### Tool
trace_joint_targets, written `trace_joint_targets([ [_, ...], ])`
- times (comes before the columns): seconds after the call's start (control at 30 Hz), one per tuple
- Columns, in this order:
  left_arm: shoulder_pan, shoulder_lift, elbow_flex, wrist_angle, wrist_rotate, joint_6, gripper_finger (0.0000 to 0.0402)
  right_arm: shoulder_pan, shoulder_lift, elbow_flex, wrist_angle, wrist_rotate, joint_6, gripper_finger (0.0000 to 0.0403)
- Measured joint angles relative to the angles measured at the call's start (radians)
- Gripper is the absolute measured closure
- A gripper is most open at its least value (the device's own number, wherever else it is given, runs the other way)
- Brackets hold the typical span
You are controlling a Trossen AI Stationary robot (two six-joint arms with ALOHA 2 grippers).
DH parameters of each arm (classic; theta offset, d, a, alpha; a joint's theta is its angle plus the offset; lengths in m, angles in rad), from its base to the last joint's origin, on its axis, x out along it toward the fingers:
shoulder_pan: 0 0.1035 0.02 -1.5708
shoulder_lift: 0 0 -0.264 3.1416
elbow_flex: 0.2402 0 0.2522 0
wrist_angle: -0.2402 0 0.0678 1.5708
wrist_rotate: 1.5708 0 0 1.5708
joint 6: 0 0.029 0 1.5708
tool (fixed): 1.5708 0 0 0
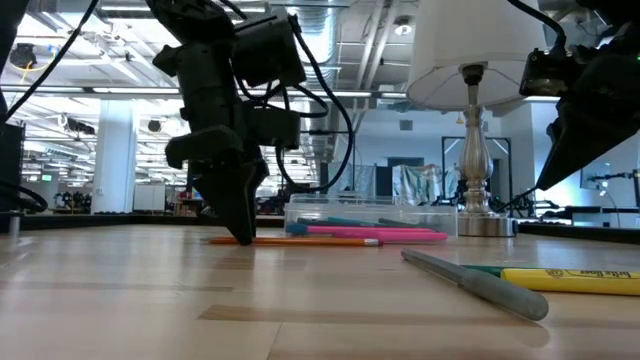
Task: Pick & place school supplies into a supply box
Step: Put the yellow pencil into the transparent supply box
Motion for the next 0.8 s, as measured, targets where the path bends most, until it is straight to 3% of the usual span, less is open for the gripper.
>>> trace_joint_targets([
  [0.23, -0.075, 0.0, -0.001, 0.016, -0.003, -0.076, 0.0297, 0.0, 0.0, 0.0, 0.0, 0.001, 0.0, 0.0278],
  [0.53, -0.12, 0.002, -0.002, 0.173, -0.119, -0.289, 0.0298, 0.0, 0.0, 0.0, 0.0, 0.003, -0.001, 0.0278],
  [0.8, -0.153, 0.002, -0.002, 0.193, -0.165, -0.317, 0.0298, 0.0, 0.0, 0.0, 0.0, 0.003, -0.002, 0.0278],
])
